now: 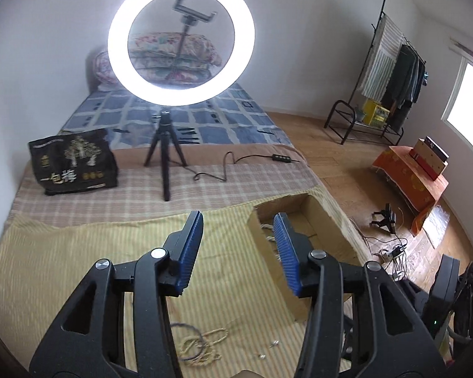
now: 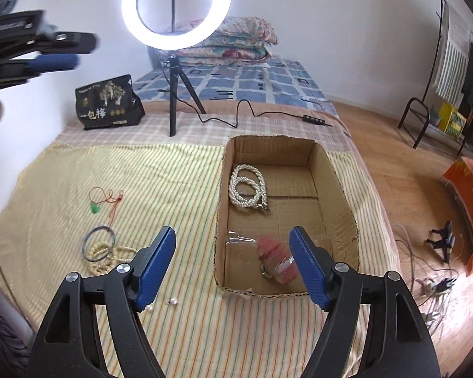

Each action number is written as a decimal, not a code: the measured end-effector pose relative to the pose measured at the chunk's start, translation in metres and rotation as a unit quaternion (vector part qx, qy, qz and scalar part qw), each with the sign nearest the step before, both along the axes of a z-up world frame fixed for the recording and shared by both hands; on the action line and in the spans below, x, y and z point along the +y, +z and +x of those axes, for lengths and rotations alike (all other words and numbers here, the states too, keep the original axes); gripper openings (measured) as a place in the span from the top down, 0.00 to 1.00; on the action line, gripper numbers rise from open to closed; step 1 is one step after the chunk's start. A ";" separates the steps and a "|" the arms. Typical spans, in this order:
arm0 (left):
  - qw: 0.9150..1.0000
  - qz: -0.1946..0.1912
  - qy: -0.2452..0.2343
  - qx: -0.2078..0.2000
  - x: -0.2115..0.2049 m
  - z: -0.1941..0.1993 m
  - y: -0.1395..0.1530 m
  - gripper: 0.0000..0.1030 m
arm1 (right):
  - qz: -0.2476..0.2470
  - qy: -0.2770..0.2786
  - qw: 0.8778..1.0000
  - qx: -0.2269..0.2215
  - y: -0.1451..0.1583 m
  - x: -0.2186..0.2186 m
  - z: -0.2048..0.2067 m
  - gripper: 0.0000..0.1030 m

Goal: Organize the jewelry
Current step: 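Grasp a pearl stud earring with the right tool while the left tool grasps the blue bangle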

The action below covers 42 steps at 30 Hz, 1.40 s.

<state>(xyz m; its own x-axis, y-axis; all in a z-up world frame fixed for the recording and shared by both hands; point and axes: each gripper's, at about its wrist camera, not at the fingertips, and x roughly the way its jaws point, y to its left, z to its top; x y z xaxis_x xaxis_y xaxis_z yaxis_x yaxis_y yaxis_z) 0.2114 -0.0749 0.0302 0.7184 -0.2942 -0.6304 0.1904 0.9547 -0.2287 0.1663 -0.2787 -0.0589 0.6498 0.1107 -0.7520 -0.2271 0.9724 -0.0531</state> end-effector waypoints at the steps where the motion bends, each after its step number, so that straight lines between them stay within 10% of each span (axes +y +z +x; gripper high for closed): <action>1: 1.000 0.000 0.004 0.001 0.007 -0.005 -0.001 0.52 | -0.006 0.001 1.000 -0.003 -0.001 0.004 -0.001 0.23; 5: 1.000 -0.002 0.020 -0.005 0.035 -0.026 -0.009 0.38 | -0.004 0.008 1.000 -0.003 -0.001 0.012 -0.007 0.23; 42: 0.983 -0.006 0.035 0.182 0.100 -0.054 -0.170 0.37 | 0.057 0.029 0.993 0.098 -0.066 0.007 -0.057 0.24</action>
<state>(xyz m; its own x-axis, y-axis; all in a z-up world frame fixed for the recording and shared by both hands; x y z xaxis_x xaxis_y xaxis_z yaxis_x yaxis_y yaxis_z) 0.1575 0.0255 -0.1400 0.4647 -0.2624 -0.8457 0.0287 0.9591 -0.2818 0.1089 -0.2720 -0.1254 0.4825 0.2363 -0.8434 -0.2782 0.9544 0.1082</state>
